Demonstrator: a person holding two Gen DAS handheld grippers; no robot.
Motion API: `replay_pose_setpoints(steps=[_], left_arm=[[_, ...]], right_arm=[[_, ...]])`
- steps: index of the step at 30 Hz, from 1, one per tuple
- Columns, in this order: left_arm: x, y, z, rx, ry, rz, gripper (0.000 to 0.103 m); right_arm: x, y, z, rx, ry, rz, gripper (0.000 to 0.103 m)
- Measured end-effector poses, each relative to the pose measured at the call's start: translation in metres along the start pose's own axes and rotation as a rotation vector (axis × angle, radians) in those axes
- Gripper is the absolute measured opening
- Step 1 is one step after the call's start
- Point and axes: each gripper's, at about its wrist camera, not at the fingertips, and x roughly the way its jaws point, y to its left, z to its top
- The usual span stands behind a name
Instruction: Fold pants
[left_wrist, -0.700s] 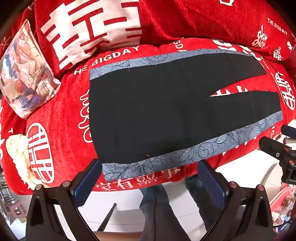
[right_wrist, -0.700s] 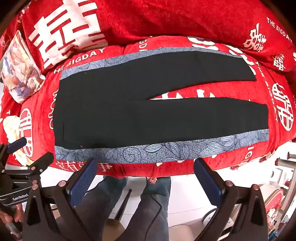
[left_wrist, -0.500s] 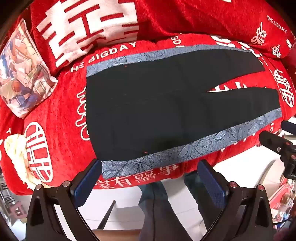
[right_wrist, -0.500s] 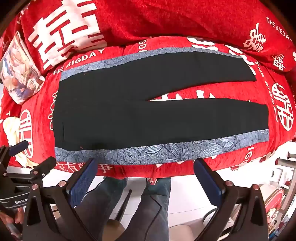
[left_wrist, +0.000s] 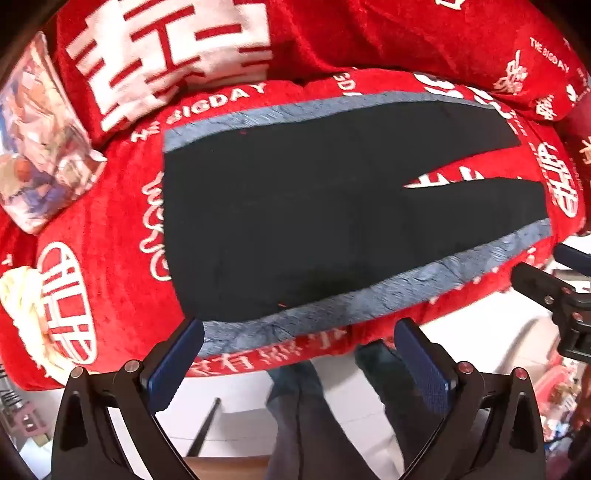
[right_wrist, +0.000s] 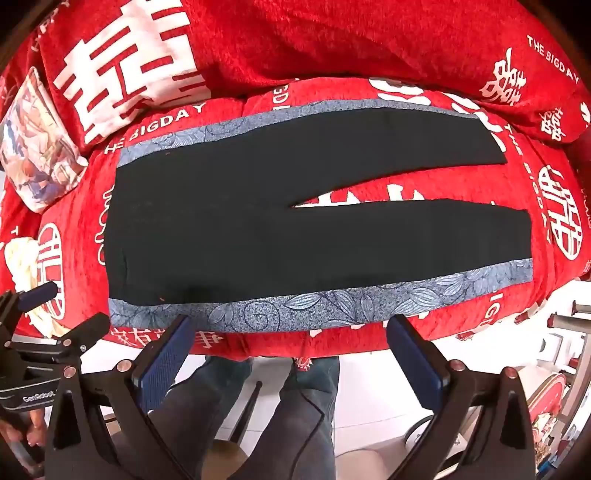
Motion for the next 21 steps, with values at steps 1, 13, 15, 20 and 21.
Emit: replay_pose_setpoints(steps=[1, 13, 15, 20, 21], left_arm=[[0.0, 0.0, 0.0, -0.001, 0.003, -0.003, 0.103], [-0.004, 0.002, 0.009, -0.001, -0.018, 0.04, 0.103], [-0.005, 0.002, 0.011, 0.002, -0.021, 0.044, 0.103], [-0.007, 0.003, 0.017, 0.002, -0.024, 0.052, 0.103], [-0.007, 0.003, 0.018, 0.002, -0.025, 0.053, 0.103]], right_arm=[[0.0, 0.0, 0.0, 0.0, 0.0, -0.001, 0.103], [-0.01, -0.001, 0.005, 0.002, -0.023, -0.011, 0.103], [-0.01, 0.0, 0.006, 0.003, -0.025, -0.013, 0.103], [-0.012, -0.001, 0.007, 0.005, -0.03, -0.016, 0.103], [-0.013, -0.001, 0.008, 0.004, -0.033, -0.018, 0.103]])
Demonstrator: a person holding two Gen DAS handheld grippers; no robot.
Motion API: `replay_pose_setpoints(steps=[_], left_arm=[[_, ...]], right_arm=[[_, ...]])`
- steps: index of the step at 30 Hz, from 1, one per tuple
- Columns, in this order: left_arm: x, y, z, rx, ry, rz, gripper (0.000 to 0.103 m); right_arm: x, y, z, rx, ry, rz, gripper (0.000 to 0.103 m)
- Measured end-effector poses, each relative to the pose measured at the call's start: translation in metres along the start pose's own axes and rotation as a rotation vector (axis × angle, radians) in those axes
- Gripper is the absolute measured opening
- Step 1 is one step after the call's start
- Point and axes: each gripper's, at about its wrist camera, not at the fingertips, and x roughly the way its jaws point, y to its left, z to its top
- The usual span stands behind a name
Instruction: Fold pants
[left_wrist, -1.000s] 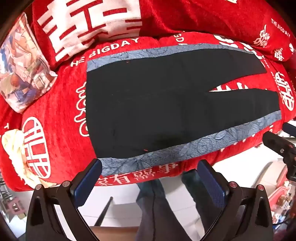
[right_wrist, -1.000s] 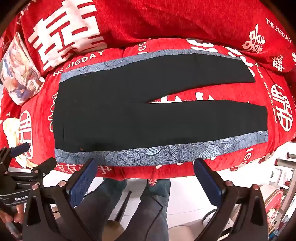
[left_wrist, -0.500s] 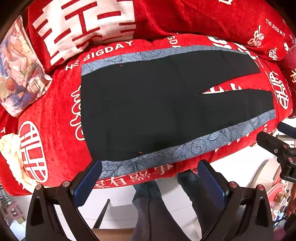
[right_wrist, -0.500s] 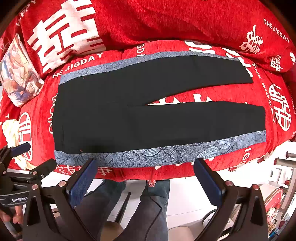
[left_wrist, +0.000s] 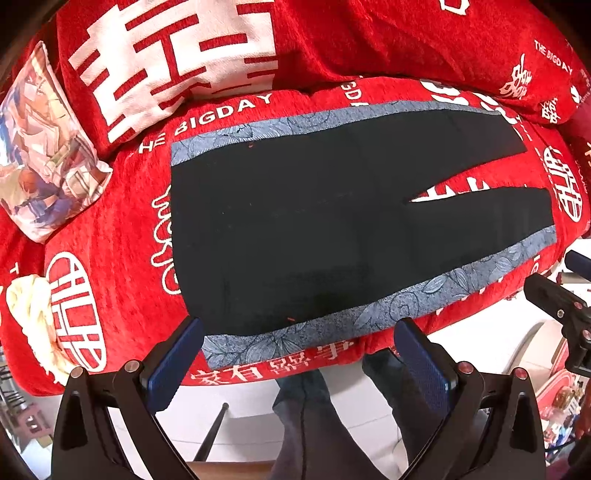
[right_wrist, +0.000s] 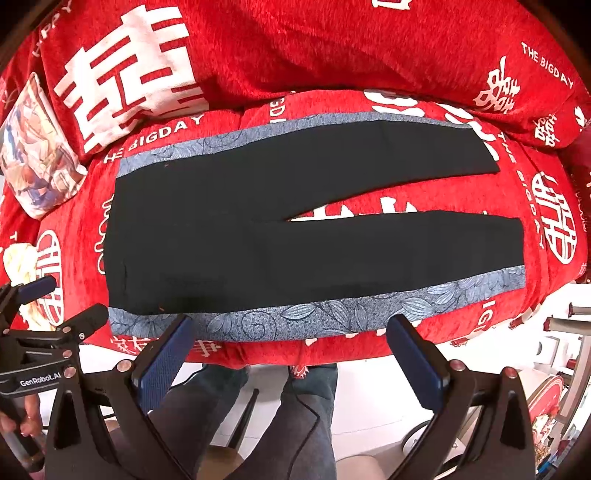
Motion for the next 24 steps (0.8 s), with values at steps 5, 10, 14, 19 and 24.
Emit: replay_pose_setpoints(steps=[5, 10, 14, 19, 24], left_arm=[[-0.001, 0.0, 0.005, 0.002, -0.008, 0.002, 0.103], [-0.004, -0.004, 0.008, 0.012, -0.017, 0.007, 0.103], [-0.006, -0.005, 0.011, 0.012, -0.028, 0.025, 0.103], [-0.01, -0.004, 0.014, 0.005, -0.045, 0.033, 0.103], [-0.011, -0.004, 0.014, -0.004, -0.051, 0.037, 0.103]], right_arm=[[-0.003, -0.001, 0.003, -0.004, -0.011, -0.007, 0.103], [-0.005, -0.005, 0.004, 0.001, -0.018, -0.011, 0.103], [-0.006, -0.007, 0.008, 0.002, -0.02, -0.01, 0.103], [-0.008, -0.007, 0.012, -0.009, -0.029, -0.015, 0.103], [-0.009, -0.006, 0.014, -0.016, -0.035, -0.011, 0.103]])
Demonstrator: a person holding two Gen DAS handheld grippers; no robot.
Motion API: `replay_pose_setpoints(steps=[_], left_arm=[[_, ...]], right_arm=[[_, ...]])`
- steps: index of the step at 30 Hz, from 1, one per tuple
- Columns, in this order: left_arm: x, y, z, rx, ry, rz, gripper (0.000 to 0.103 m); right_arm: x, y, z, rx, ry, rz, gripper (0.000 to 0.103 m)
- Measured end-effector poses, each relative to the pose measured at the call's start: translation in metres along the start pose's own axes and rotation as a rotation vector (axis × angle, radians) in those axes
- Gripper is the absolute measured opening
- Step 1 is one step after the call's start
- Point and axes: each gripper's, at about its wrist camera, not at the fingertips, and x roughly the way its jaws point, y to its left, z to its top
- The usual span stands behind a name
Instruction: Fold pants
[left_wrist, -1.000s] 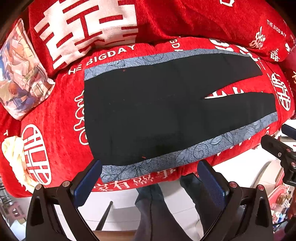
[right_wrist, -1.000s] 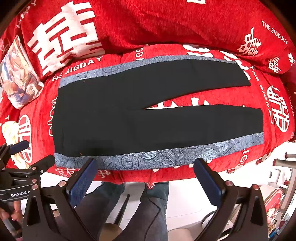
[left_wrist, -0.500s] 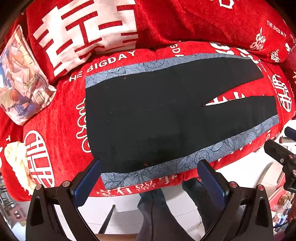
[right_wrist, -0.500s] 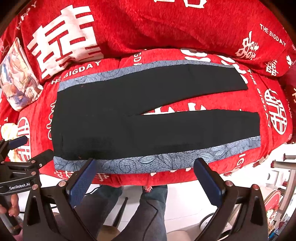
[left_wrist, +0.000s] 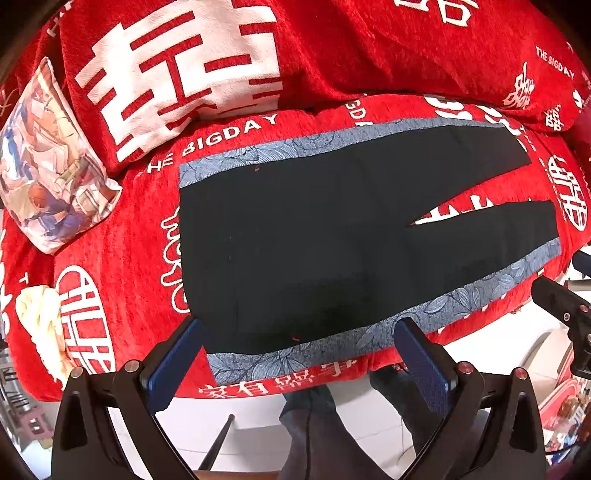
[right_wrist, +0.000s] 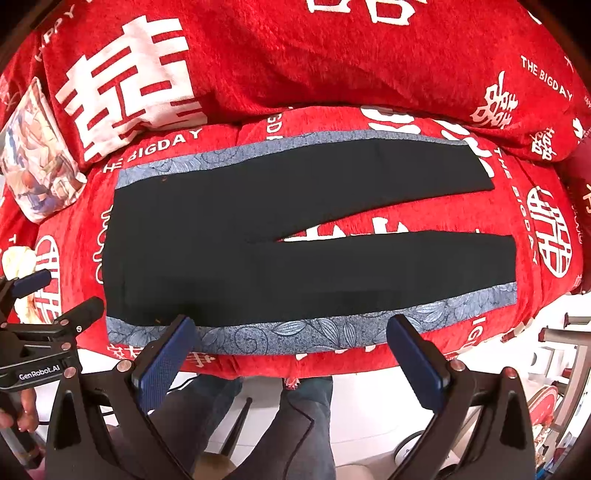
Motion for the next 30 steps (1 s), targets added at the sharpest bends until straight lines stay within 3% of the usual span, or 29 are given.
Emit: replay_pose_setpoints(steps=[15, 30], left_arm=[[-0.006, -0.006, 0.002, -0.026, -0.032, 0.055, 0.103], [-0.001, -0.05, -0.029, -0.193, 0.023, 0.139, 0.103]], right_arm=[[0.006, -0.011, 0.002, 0.009, 0.003, 0.045, 0.103], [0.032, -0.077, 0.0, -0.066, 0.089, 0.132, 0.103]])
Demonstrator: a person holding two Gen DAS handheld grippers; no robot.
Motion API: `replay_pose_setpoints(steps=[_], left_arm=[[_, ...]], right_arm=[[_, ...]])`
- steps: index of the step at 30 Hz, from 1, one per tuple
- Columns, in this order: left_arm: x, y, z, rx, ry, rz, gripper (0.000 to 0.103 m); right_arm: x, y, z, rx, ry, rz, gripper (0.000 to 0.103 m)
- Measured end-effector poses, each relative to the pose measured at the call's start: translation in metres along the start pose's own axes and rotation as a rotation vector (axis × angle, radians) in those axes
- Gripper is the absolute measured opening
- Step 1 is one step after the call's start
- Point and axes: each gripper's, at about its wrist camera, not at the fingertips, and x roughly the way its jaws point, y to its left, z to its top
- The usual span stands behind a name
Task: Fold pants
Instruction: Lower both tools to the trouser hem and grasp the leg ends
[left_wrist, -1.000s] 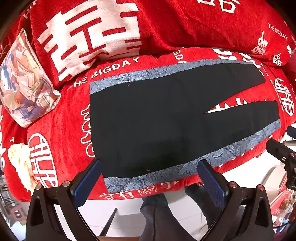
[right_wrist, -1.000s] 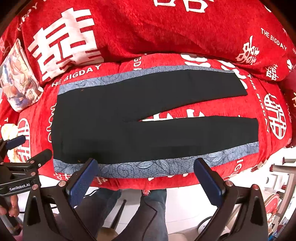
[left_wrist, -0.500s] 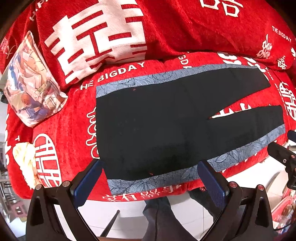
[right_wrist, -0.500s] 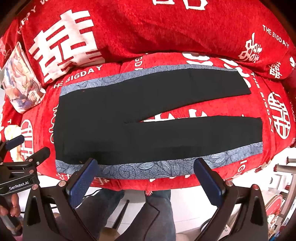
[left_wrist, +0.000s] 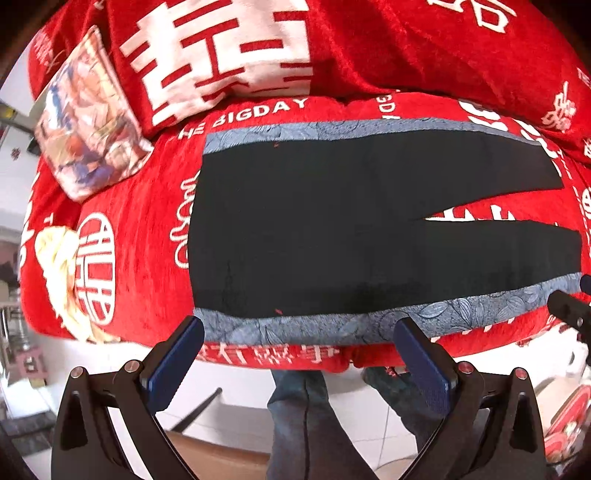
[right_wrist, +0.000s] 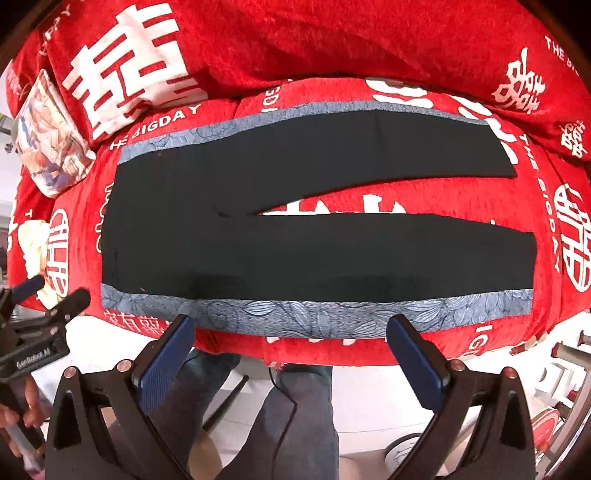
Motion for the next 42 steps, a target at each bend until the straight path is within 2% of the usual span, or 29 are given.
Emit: replay_pose_setpoints(steps=[8, 13, 17, 23, 27, 35, 38, 40, 41, 42], left_arm=[[0.005, 0.002, -0.009, -0.055, 0.028, 0.009, 0.103], [0.035, 0.006, -0.005, -0.062, 0.042, 0.011, 0.103], [0.072, 0.009, -0.008, -0.069, 0.074, -0.006, 0.103], [0.119, 0.027, -0.024, -0.121, 0.092, -0.055, 0.103], [0.144, 0.039, -0.036, -0.139, 0.107, -0.052, 0.103], [0.16, 0.052, -0.049, -0.194, 0.079, -0.065, 0.103], [0.164, 0.058, -0.052, -0.203, 0.06, -0.077, 0.103], [0.165, 0.064, -0.055, -0.206, 0.04, -0.107, 0.103], [0.164, 0.069, -0.056, -0.213, 0.028, -0.141, 0.103], [0.163, 0.075, -0.059, -0.227, 0.012, -0.198, 0.103]], right_arm=[[0.02, -0.012, -0.001, -0.02, 0.04, 0.032, 0.103], [0.042, -0.019, -0.007, 0.022, 0.061, 0.053, 0.103], [0.07, -0.019, -0.013, 0.057, 0.07, 0.058, 0.103], [0.113, -0.006, -0.019, 0.109, 0.061, 0.157, 0.103], [0.136, 0.003, -0.024, 0.147, 0.07, 0.218, 0.103], [0.161, 0.017, -0.035, 0.144, 0.087, 0.309, 0.103], [0.169, 0.016, -0.037, 0.166, 0.089, 0.399, 0.103], [0.174, 0.012, -0.041, 0.198, 0.092, 0.475, 0.101], [0.176, 0.01, -0.043, 0.214, 0.091, 0.512, 0.095], [0.178, 0.008, -0.047, 0.232, 0.089, 0.541, 0.085]])
